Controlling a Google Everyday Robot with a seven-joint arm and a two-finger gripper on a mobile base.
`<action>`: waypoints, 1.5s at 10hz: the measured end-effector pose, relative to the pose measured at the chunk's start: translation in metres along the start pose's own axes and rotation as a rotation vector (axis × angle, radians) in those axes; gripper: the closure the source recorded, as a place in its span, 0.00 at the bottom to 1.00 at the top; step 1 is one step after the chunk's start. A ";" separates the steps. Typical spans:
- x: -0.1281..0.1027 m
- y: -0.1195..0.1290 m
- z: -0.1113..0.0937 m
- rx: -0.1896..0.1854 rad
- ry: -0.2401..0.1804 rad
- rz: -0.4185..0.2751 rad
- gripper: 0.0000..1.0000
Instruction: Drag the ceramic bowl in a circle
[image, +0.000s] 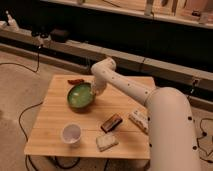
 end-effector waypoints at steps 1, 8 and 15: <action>0.004 0.028 -0.006 -0.019 0.013 0.052 1.00; -0.109 0.082 -0.023 -0.072 -0.085 0.095 1.00; -0.121 -0.057 0.010 0.092 -0.169 -0.127 1.00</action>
